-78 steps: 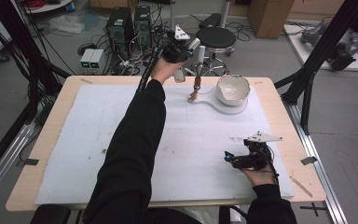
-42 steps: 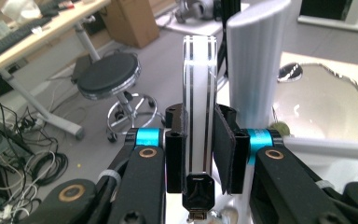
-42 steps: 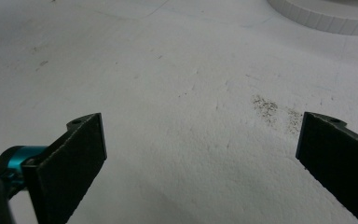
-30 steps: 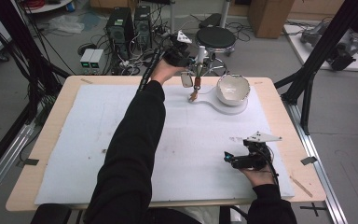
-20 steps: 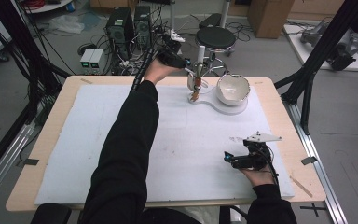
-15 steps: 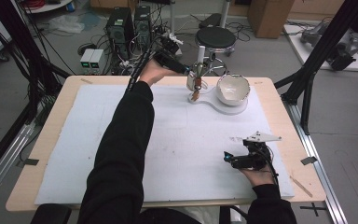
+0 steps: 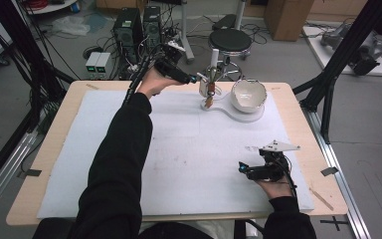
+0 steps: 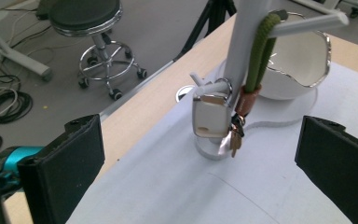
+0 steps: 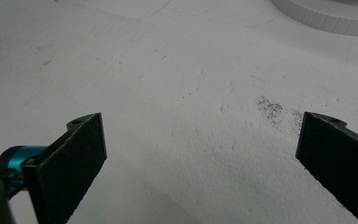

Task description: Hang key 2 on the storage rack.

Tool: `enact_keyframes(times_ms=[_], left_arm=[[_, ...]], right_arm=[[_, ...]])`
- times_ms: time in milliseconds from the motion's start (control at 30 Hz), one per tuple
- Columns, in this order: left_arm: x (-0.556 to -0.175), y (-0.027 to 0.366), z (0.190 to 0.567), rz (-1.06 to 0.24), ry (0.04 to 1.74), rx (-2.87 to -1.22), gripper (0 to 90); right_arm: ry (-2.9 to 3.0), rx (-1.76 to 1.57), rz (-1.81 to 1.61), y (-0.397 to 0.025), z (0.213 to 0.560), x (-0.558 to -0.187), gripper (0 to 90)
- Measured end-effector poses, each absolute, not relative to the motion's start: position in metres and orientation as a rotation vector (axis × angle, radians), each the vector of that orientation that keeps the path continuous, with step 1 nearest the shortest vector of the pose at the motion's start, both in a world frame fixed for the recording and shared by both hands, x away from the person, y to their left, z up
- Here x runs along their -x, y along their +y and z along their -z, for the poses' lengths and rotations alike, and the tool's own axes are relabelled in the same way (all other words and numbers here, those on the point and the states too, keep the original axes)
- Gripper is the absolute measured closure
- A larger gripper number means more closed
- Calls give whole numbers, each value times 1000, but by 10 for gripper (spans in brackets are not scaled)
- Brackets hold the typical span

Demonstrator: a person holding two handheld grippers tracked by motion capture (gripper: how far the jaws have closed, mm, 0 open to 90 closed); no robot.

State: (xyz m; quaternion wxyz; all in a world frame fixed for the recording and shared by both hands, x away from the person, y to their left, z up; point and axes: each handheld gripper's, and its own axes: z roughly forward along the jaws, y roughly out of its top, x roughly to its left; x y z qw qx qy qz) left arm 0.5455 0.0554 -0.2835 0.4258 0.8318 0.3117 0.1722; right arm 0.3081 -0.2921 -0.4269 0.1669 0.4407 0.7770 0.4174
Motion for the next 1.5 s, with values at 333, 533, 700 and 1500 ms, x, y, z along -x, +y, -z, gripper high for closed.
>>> enact_keyframes(times_ms=[333,533,700,1500], left_arm=[[-534,66,293,-408,772,-2082,17],[-526,71,290,-423,761,-2076,17],[-518,75,293,-430,748,-2088,17],[-491,116,328,-449,825,-2110,17]], right_arm=[[2209,-1249,-1188,-292,427,-308,6],[2209,-1253,-1188,-292,426,-308,7],[2208,-1256,-1189,-292,427,-308,6],[2214,-1257,-1180,-293,427,-308,7]])
